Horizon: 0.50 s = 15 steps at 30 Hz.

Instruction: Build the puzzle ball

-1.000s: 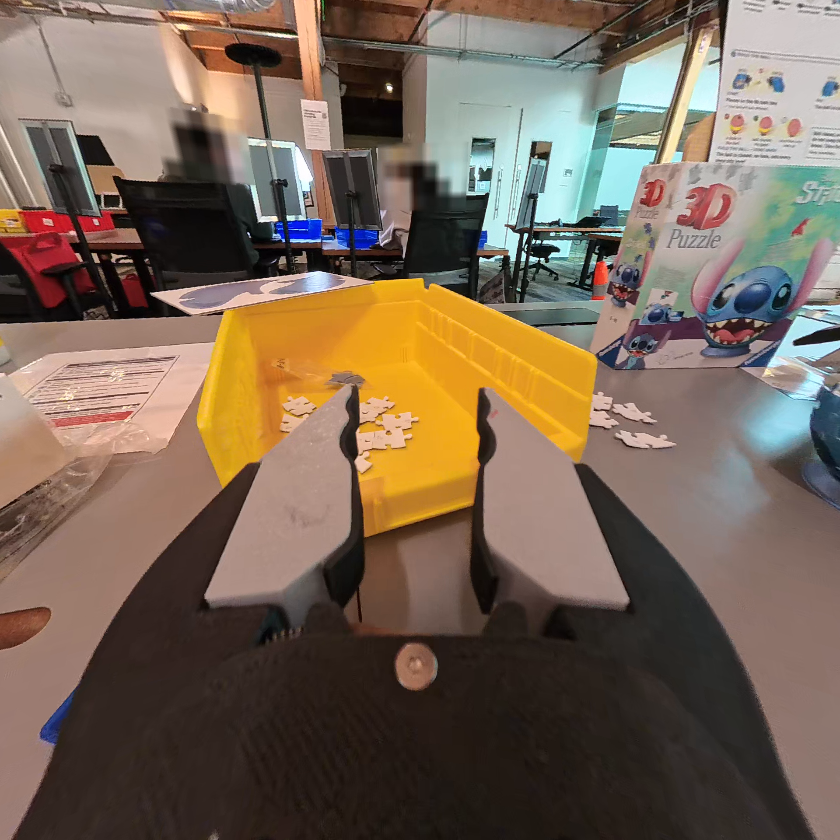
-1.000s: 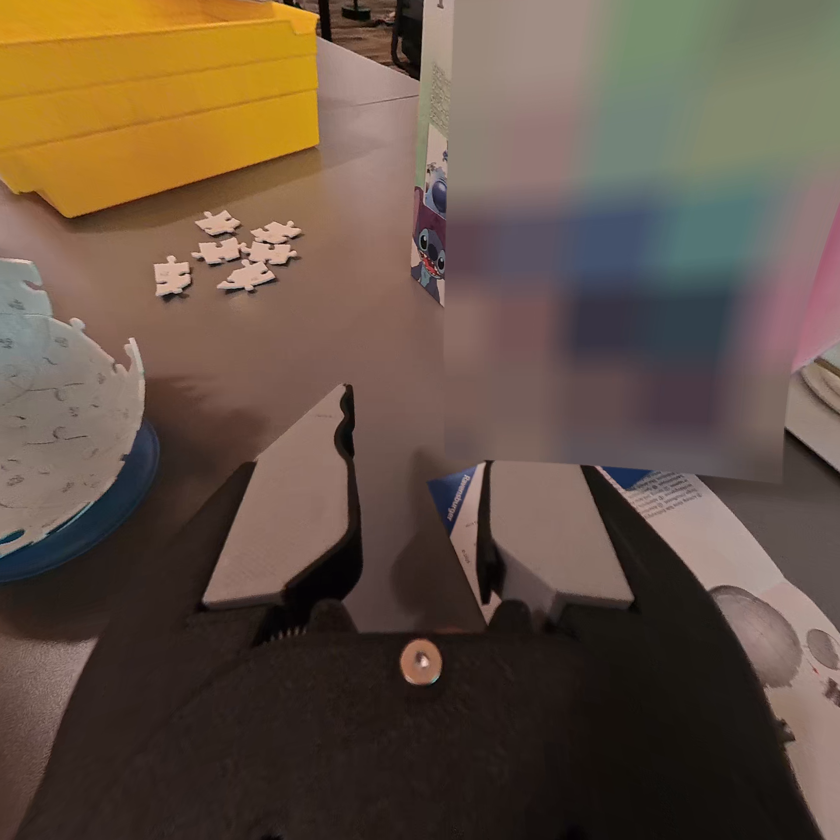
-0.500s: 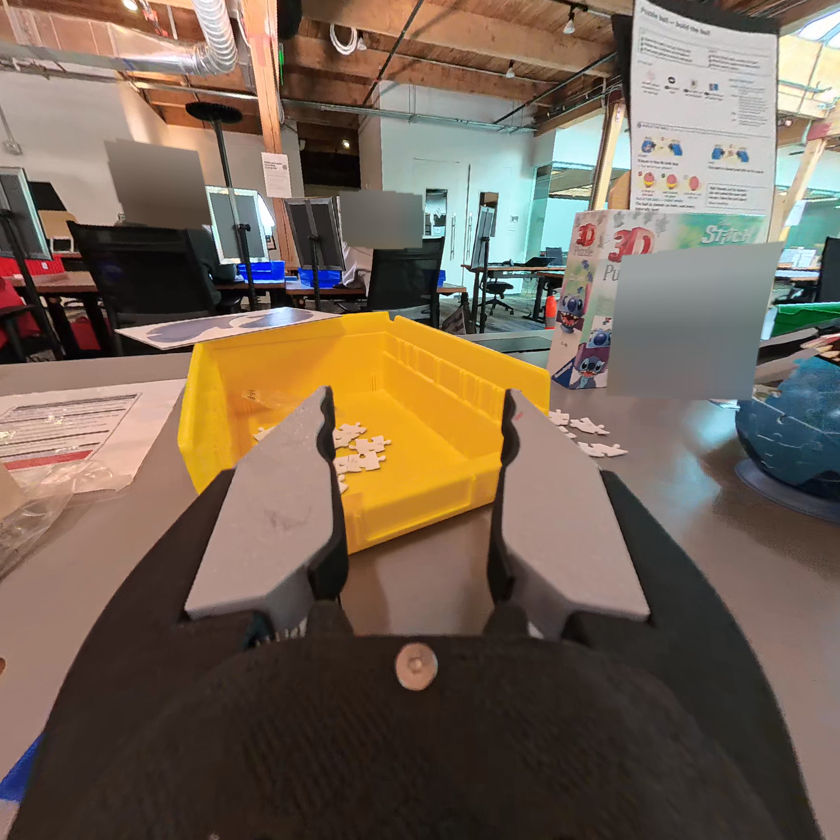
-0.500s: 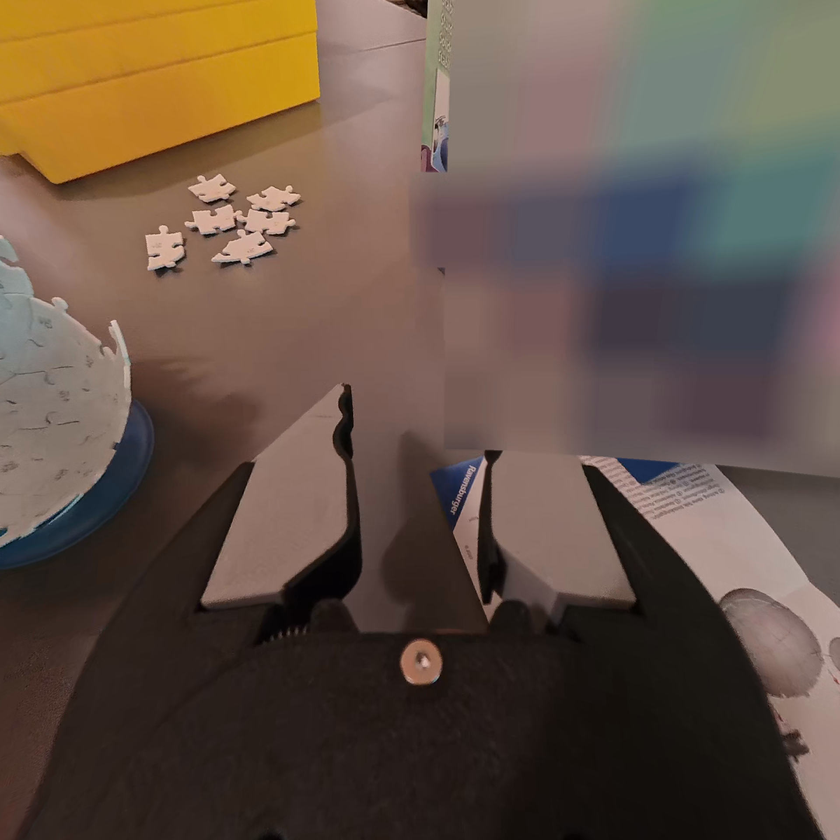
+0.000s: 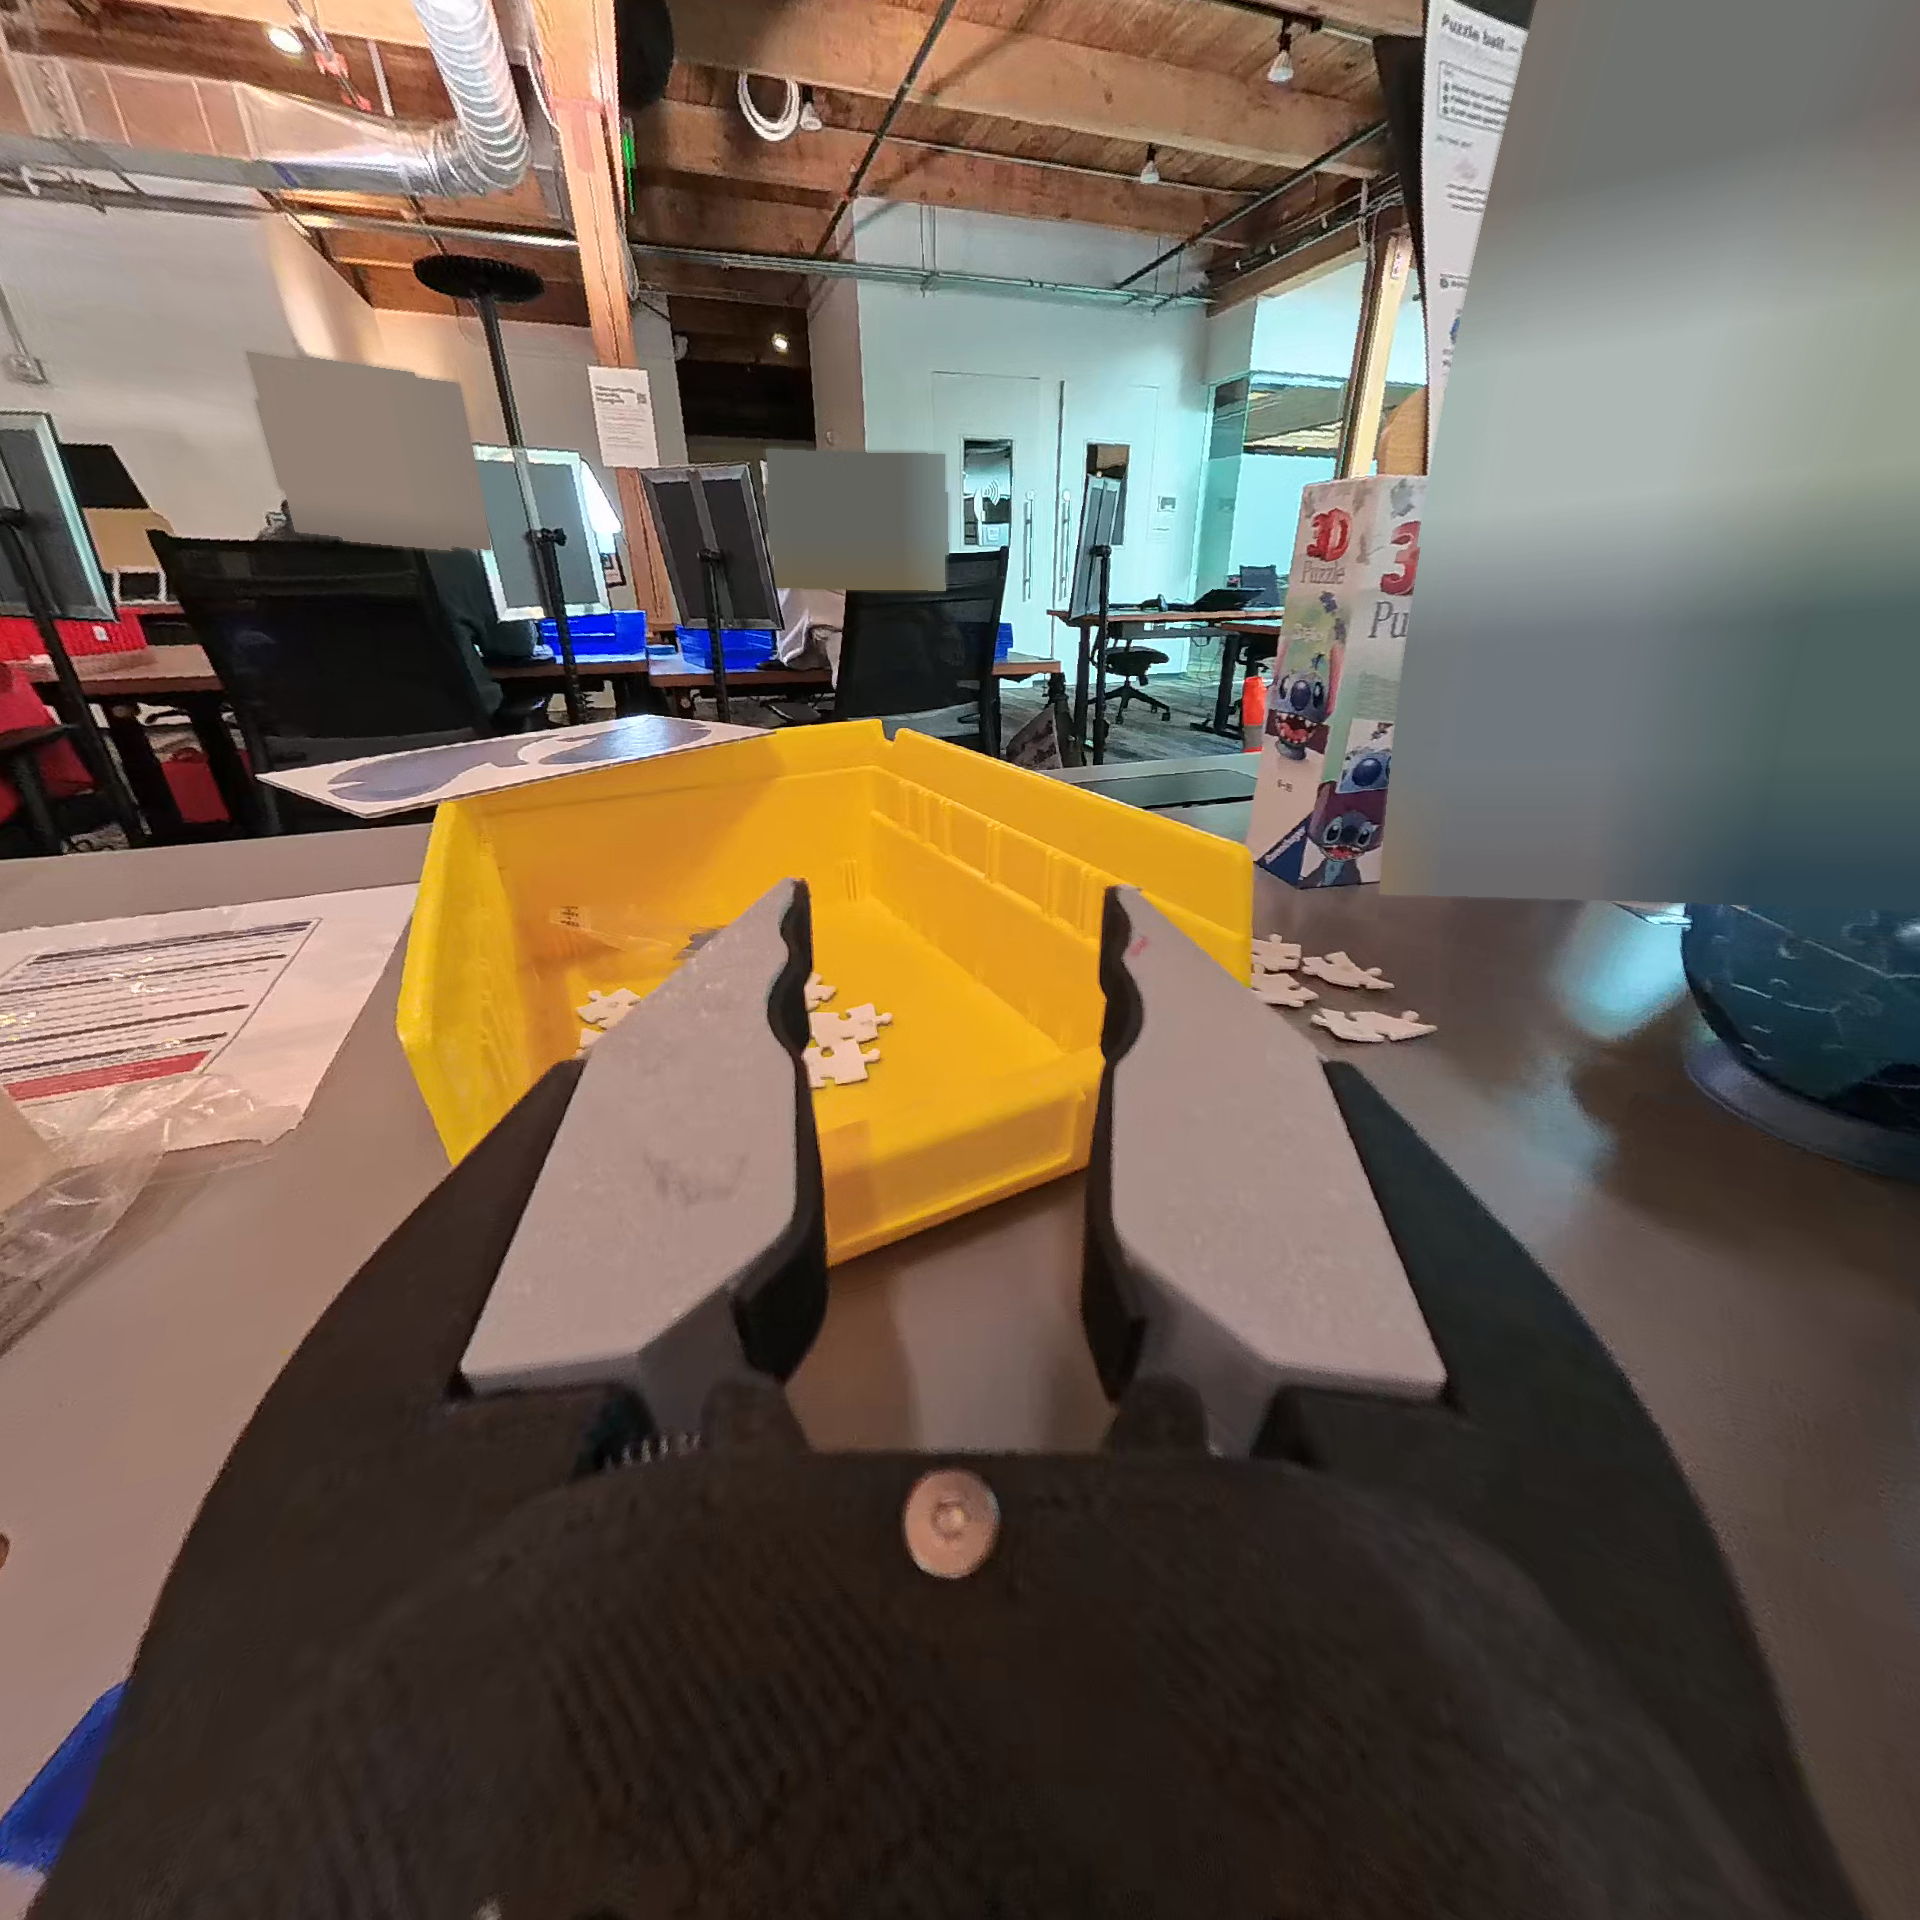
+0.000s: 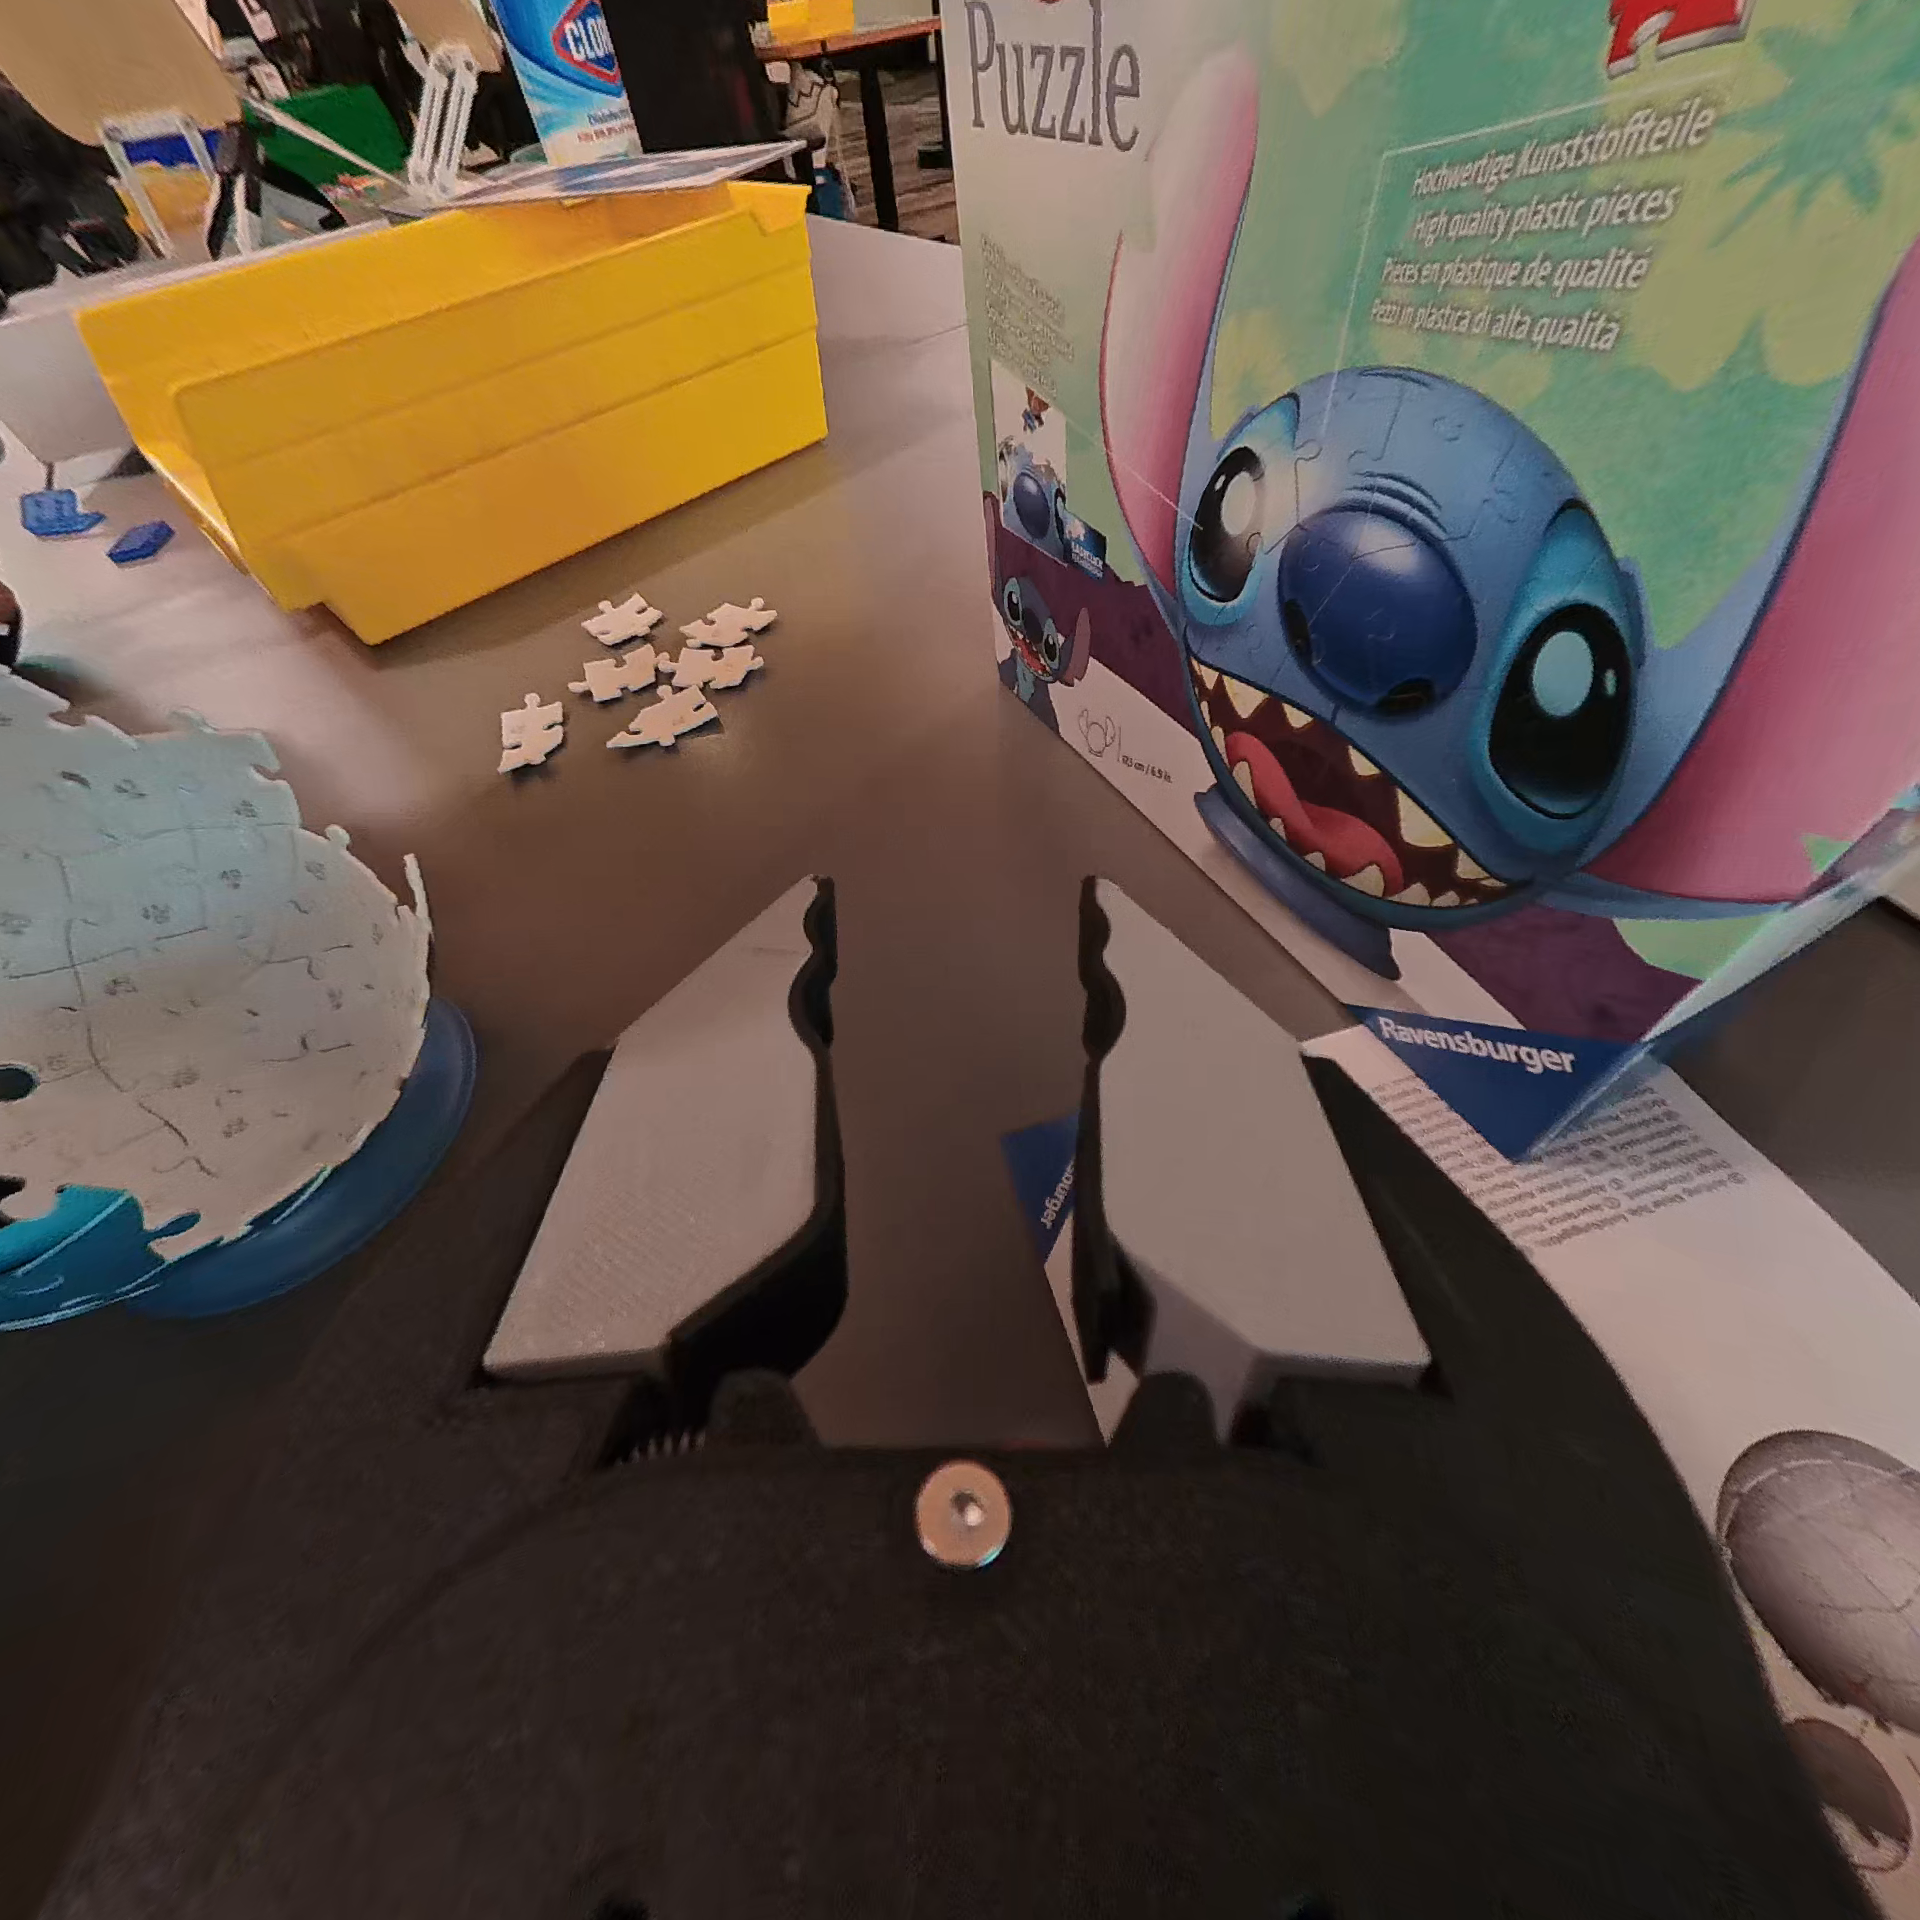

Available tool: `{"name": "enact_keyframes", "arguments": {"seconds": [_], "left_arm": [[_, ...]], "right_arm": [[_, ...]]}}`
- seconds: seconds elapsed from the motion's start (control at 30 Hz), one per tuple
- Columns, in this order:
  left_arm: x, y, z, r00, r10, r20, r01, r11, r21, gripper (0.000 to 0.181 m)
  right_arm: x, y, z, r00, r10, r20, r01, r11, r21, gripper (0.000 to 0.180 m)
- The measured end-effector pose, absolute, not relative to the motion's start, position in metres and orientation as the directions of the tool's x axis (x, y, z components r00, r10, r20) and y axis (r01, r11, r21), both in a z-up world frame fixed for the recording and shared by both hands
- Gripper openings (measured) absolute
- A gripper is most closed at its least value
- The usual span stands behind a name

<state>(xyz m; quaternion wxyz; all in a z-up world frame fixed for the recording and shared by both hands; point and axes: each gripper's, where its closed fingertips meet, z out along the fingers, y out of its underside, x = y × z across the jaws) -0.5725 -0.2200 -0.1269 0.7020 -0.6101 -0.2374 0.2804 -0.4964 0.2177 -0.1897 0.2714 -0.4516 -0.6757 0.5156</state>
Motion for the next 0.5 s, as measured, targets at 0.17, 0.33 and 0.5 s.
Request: {"name": "enact_keyframes", "arguments": {"seconds": [0.17, 0.33, 0.5], "left_arm": [[-0.566, -0.220, -0.123, 0.727, 0.684, -0.049, -0.156, 0.095, -0.983, 0.051], [-0.563, -0.218, -0.124, 0.736, 0.673, -0.065, -0.162, 0.082, -0.983, 0.048], [-0.568, -0.219, -0.126, 0.709, 0.702, -0.071, -0.156, 0.058, -0.986, 0.045]], "right_arm": [[-0.496, 0.214, -0.190, -0.450, 0.889, -0.079, 0.321, 0.079, -0.944, 0.052], [-0.495, 0.205, -0.188, -0.476, 0.877, -0.059, 0.300, 0.099, -0.949, 0.055], [-0.493, 0.196, -0.191, -0.505, 0.863, -0.029, 0.298, 0.143, -0.944, 0.054]]}}
